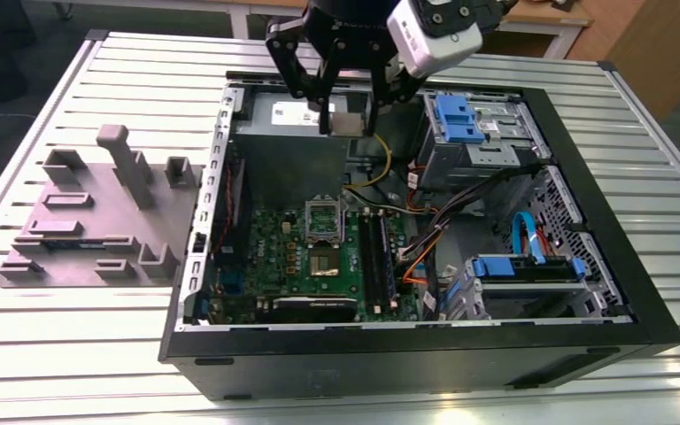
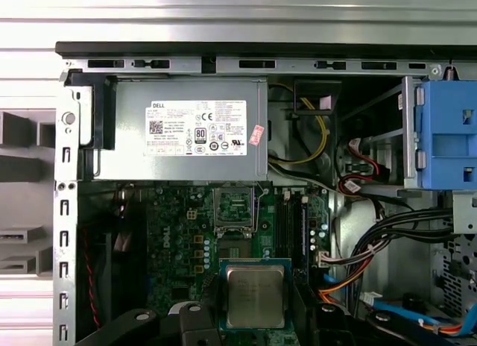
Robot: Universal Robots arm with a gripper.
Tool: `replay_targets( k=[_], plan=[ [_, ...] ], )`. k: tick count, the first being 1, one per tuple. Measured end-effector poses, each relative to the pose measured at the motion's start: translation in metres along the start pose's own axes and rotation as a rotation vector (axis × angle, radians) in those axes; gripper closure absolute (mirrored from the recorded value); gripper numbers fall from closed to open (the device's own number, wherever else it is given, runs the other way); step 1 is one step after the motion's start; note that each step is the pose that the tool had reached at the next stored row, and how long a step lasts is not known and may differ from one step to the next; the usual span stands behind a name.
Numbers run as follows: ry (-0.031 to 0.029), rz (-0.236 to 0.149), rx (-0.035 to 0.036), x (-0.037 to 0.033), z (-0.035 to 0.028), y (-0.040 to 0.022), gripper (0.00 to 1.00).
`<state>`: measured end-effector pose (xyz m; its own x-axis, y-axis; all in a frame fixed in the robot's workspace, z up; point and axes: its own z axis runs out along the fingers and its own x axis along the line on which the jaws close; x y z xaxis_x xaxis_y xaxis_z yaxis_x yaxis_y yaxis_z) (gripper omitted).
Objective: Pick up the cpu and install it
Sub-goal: 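Place the cpu into insertion slot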
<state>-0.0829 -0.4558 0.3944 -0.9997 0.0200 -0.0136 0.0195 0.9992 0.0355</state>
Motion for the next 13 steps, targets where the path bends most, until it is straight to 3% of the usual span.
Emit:
replay_targets(
  k=[13],
  plan=[
    [0.0000,0.000,0.0001,0.0001,0.0092,-0.0016,0.53]
  ],
)
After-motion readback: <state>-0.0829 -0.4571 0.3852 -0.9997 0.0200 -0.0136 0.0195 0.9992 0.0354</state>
